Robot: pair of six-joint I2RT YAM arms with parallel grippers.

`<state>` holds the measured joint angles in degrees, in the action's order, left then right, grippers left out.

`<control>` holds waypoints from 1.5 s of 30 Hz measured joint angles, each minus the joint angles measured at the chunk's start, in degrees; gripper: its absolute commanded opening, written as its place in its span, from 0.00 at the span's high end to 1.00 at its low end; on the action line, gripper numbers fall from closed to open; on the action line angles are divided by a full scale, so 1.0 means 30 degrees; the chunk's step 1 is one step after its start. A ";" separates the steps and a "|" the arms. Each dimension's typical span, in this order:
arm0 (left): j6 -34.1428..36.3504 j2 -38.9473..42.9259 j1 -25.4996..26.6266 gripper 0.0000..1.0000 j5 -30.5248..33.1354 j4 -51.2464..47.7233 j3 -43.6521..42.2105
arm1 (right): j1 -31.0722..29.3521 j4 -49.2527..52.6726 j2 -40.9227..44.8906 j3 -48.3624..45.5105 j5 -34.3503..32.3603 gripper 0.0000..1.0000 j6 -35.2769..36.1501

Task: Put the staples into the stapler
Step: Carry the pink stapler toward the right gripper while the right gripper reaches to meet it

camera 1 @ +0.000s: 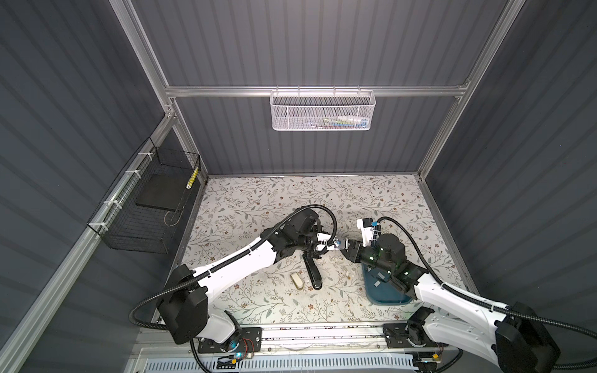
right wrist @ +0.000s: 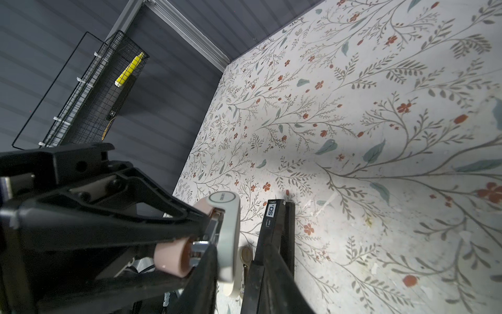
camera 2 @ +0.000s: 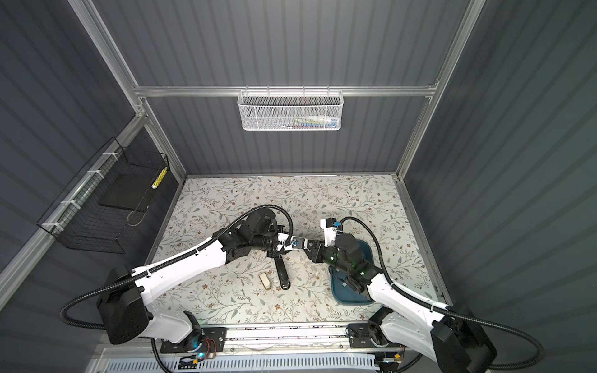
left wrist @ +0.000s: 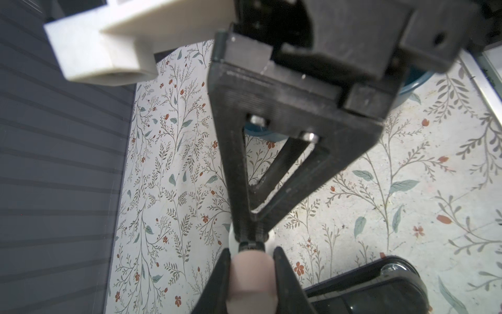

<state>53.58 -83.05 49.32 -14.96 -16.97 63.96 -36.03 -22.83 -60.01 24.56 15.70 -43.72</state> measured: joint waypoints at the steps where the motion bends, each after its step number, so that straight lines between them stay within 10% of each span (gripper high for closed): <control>1: 0.0000 0.0080 -0.0036 1.00 -0.0087 -0.0058 -0.0022 | -0.0036 -0.0109 -0.0087 0.0036 -0.0015 0.74 0.0000; 9: -0.0095 0.2113 -0.0044 1.00 -0.2812 0.0138 -0.0102 | 0.0138 -0.0306 -0.2208 0.0219 -0.0597 0.79 -0.0291; 28: -0.5617 0.3432 -0.3927 1.00 -0.5151 0.4277 -0.2259 | 0.0182 -0.2237 0.4918 -0.2426 -0.6441 0.01 0.6295; 45: -0.4197 0.3847 -0.3687 1.00 -1.2837 0.3045 -0.2018 | -0.1129 -0.7227 0.3818 -0.4087 0.4014 0.17 1.6291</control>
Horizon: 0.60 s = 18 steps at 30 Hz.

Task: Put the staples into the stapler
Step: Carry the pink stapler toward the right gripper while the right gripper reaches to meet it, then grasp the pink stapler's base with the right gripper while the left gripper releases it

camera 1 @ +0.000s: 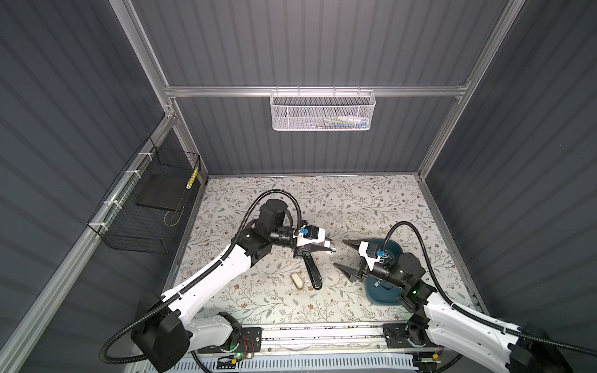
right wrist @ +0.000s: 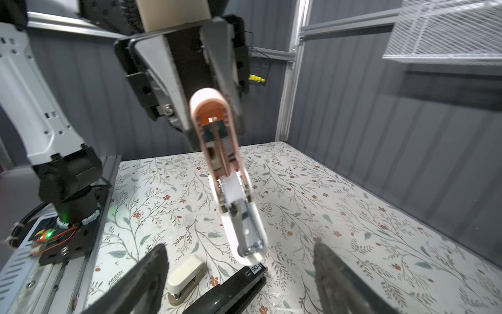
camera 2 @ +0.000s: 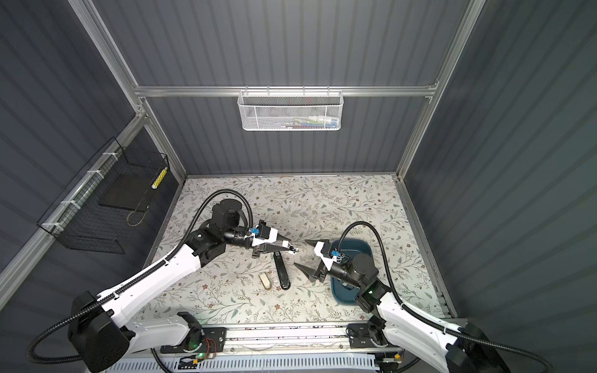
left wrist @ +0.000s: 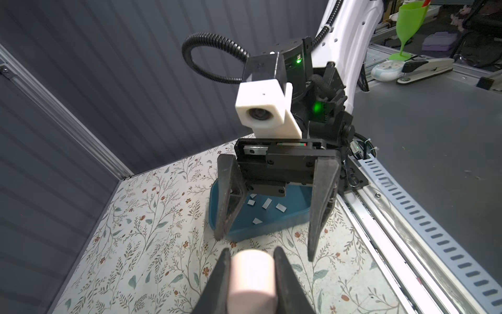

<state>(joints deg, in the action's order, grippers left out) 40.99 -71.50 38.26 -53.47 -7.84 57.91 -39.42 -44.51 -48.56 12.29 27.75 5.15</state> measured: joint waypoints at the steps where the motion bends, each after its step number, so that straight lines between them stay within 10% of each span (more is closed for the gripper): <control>1: 0.0087 -0.0022 0.0000 1.00 -0.0197 -0.0087 0.0000 | -0.0175 -0.0015 -0.0189 0.0015 0.0189 0.19 0.0153; 18: 0.1282 -0.0889 0.0022 1.00 -0.2222 -0.1013 0.0036 | -0.2208 -0.0408 -0.3330 0.1989 -0.0838 0.55 0.1144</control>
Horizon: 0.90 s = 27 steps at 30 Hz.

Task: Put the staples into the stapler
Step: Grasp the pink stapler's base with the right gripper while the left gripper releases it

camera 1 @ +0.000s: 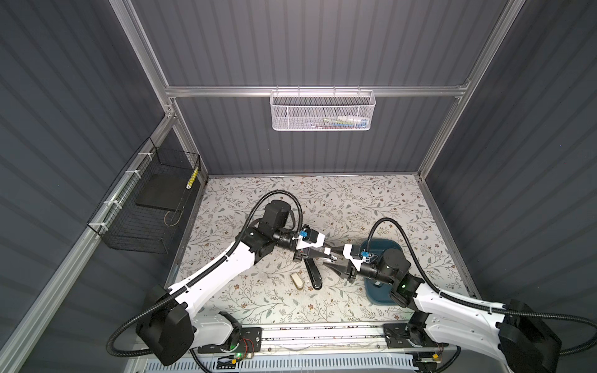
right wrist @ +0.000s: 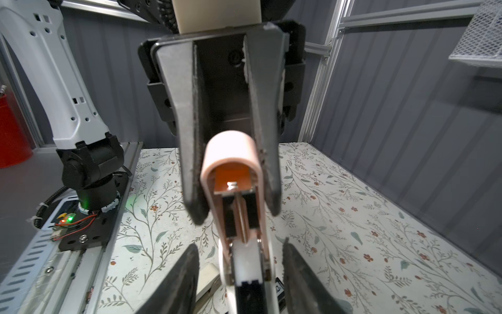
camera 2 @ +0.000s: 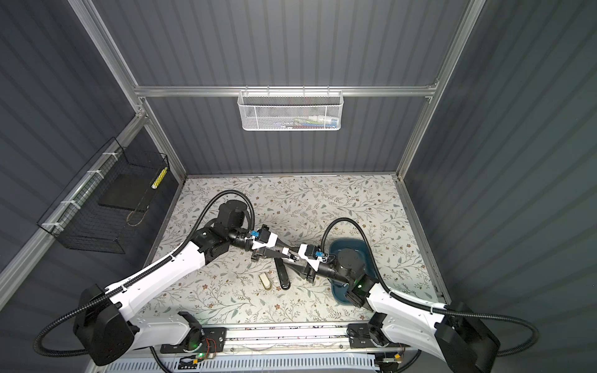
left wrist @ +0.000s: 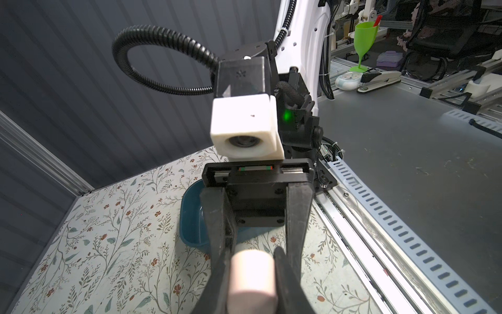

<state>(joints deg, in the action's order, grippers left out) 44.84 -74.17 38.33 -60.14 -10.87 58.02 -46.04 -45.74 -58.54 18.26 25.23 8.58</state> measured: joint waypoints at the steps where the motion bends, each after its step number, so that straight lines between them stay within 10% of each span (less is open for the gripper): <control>1: 0.0007 0.0000 0.0000 1.00 -0.0007 -0.0007 0.0000 | -0.0073 0.0000 -0.0102 0.0066 -0.0160 0.58 0.0087; 11: -0.0007 0.0000 -0.0007 1.00 -0.0175 -0.0182 0.0007 | -0.0423 0.0153 -0.0313 0.0175 -0.1020 0.85 0.0532; 20: 0.0299 0.0495 -0.0007 0.48 0.0947 0.0168 0.0000 | -0.0525 0.1275 0.0838 0.0219 -0.2572 0.93 -0.0430; 27: 0.0459 0.2557 -0.0342 0.38 0.3366 -0.0015 -0.0182 | -0.0430 0.3745 0.1639 0.0692 -0.6025 0.95 -0.1158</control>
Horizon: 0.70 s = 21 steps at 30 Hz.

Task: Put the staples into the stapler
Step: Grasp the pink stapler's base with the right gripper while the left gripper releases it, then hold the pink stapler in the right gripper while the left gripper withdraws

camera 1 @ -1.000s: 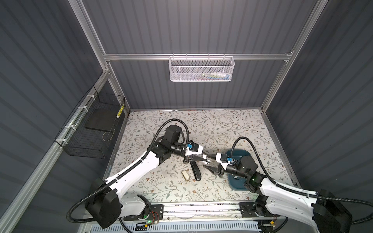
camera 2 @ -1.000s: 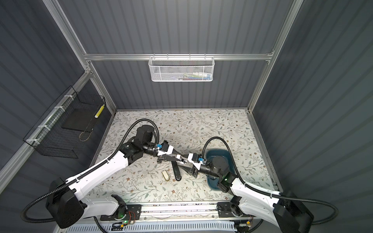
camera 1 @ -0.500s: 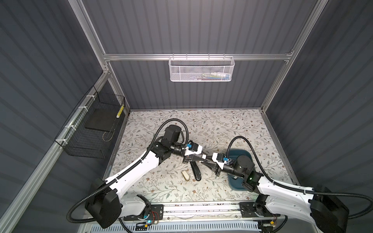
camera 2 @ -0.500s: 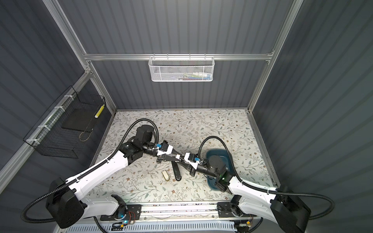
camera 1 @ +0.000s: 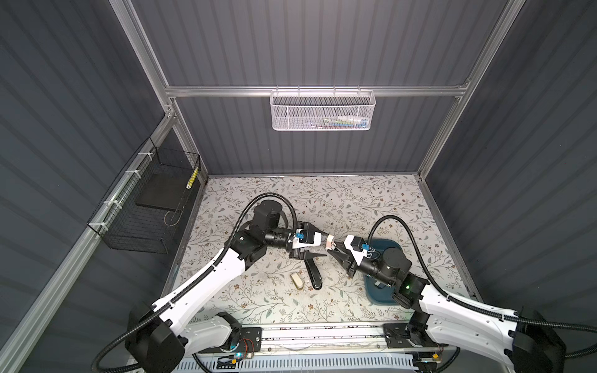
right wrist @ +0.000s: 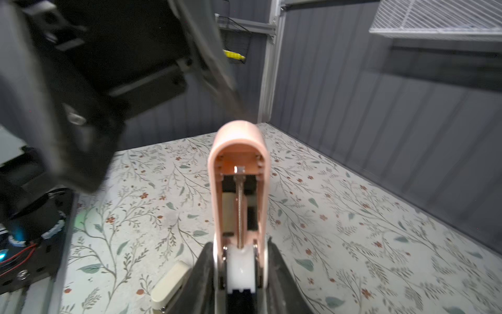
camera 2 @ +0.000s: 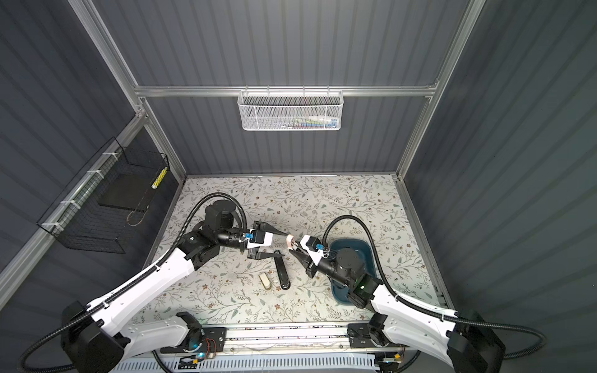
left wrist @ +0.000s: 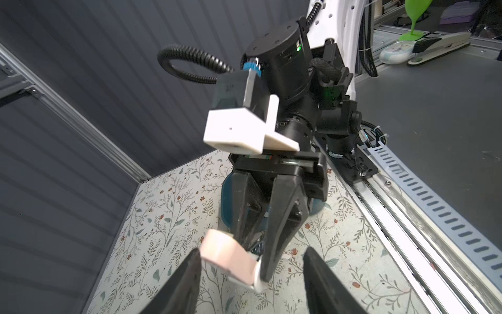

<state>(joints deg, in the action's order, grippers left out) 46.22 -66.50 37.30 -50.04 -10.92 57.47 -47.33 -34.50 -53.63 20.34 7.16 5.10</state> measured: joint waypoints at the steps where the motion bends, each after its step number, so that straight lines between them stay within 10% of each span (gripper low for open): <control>1: 0.0160 0.0328 -0.0182 0.36 0.0175 -0.0255 0.0007 | 0.0044 0.0255 -0.0036 0.0000 -0.0481 0.95 -0.0066; 21: 0.7599 0.2543 -0.2076 0.34 0.8036 -0.2237 -0.2652 | 0.0102 0.8495 -0.7045 0.4728 -0.5799 0.99 -0.4517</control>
<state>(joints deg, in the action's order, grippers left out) 69.01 -58.87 31.07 -25.93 -17.63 49.52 -47.03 -9.02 -74.76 34.52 -10.24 -8.45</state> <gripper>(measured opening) 0.660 0.274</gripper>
